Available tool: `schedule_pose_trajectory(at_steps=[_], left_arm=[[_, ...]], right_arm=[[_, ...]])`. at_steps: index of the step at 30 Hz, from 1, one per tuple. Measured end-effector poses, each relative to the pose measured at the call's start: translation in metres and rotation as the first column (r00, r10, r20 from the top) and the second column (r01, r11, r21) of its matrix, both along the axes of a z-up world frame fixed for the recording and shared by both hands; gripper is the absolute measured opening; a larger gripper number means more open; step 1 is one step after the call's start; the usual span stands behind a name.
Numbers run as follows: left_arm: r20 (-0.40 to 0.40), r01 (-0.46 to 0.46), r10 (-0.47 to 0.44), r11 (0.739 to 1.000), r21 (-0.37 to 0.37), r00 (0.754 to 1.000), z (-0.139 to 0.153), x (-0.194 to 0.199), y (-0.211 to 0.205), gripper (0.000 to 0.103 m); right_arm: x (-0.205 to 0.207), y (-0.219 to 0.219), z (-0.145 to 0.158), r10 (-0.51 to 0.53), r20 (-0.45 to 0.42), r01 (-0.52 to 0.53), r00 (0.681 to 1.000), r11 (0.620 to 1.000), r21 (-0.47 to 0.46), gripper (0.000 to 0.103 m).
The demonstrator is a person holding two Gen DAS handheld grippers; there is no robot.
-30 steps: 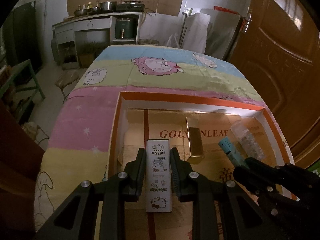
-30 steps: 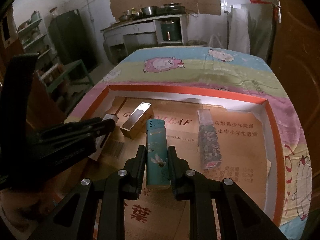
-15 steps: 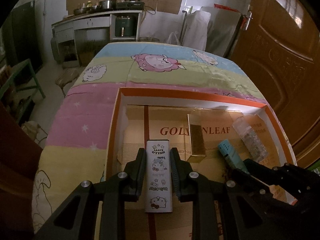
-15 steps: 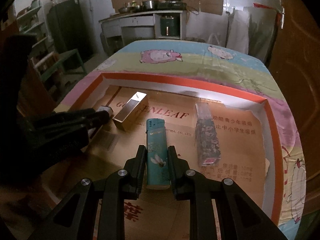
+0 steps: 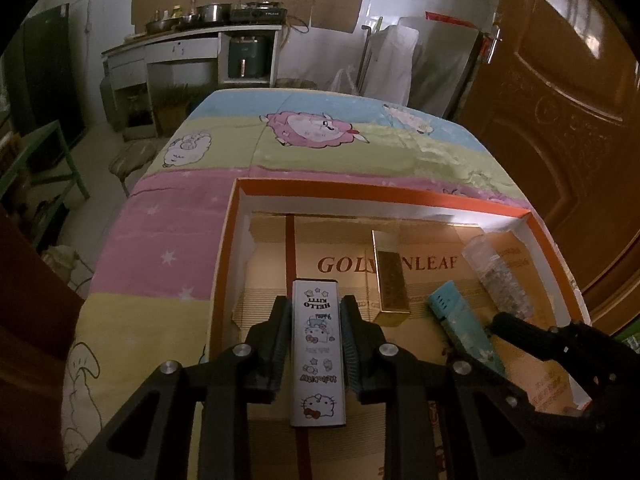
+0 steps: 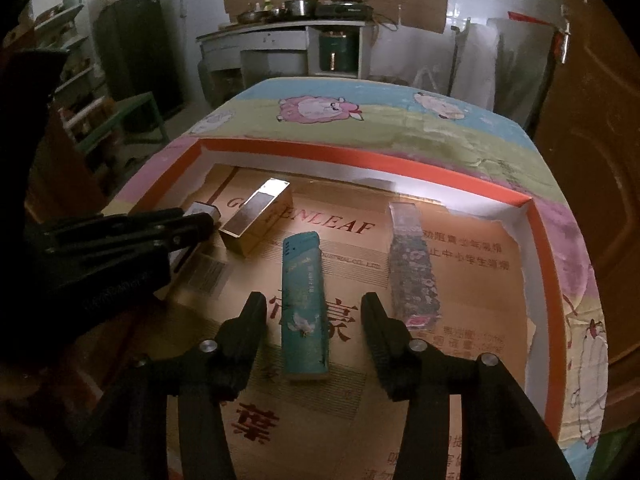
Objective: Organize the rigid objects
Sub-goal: 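Lower the white box with the left gripper while the right gripper lowers the lighter into the tray, then open the left gripper releasing the white box while the right gripper releases the lighter, then lift both open grippers up and back away from the tray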
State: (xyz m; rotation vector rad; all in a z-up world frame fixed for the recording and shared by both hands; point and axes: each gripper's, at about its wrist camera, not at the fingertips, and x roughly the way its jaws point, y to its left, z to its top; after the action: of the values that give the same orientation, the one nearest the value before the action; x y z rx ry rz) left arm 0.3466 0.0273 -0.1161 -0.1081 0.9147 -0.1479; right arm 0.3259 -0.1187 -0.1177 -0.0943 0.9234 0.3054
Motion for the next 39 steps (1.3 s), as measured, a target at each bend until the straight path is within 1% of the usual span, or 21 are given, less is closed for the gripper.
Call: schedule_pose_trajectory(at_steps=[1, 2, 3, 4, 6, 7, 11, 17, 25, 39], left_arm=[[0.004, 0.0, 0.0, 1.0, -0.003, 1.0, 0.001, -0.001, 0.001, 0.033], [0.008, -0.001, 0.001, 1.0, -0.006, 1.0, 0.001, -0.001, 0.001, 0.04], [0.013, 0.003, -0.002, 1.0, -0.015, 1.0, 0.002, -0.002, 0.001, 0.044], [0.016, 0.005, -0.005, 1.0, -0.022, 1.0, 0.004, -0.003, 0.001, 0.045], [0.027, -0.002, 0.002, 1.0, -0.013, 1.0, 0.007, -0.004, 0.001, 0.052], [0.032, -0.004, 0.005, 1.0, -0.011, 0.999, 0.008, -0.005, 0.001, 0.052], [0.046, -0.008, 0.009, 1.0, -0.012, 0.999, 0.013, -0.007, 0.002, 0.053], [0.077, 0.003, -0.004, 1.0, 0.009, 0.997, 0.025, -0.013, -0.003, 0.053], [0.121, 0.004, -0.007, 1.0, 0.018, 0.993, 0.048, -0.027, -0.006, 0.053], [0.17, 0.003, -0.004, 1.0, 0.005, 0.985, 0.085, -0.071, -0.008, 0.053]], right_arm=[[0.0, 0.0, 0.0, -0.001, -0.001, 0.001, 1.0, 1.0, 0.006, 0.051], [0.0, -0.001, 0.001, -0.002, -0.002, 0.002, 1.0, 1.0, 0.015, 0.051], [-0.001, -0.002, 0.001, -0.003, -0.002, 0.003, 1.0, 1.0, 0.019, 0.051], [0.0, -0.003, 0.001, -0.004, -0.002, 0.004, 1.0, 1.0, 0.023, 0.051], [-0.001, -0.003, 0.002, -0.006, 0.001, 0.006, 1.0, 1.0, 0.027, 0.051], [-0.001, -0.004, 0.003, -0.007, 0.003, 0.007, 1.0, 1.0, 0.03, 0.051], [-0.003, -0.005, 0.007, -0.01, 0.017, 0.01, 1.0, 0.999, 0.037, 0.051], [-0.007, -0.005, 0.014, -0.012, 0.034, 0.011, 0.999, 0.999, 0.038, 0.051], [-0.014, -0.004, 0.027, -0.018, 0.055, 0.017, 0.998, 1.0, 0.024, 0.051], [-0.058, -0.007, 0.061, -0.034, 0.093, 0.032, 0.995, 0.999, 0.024, 0.051]])
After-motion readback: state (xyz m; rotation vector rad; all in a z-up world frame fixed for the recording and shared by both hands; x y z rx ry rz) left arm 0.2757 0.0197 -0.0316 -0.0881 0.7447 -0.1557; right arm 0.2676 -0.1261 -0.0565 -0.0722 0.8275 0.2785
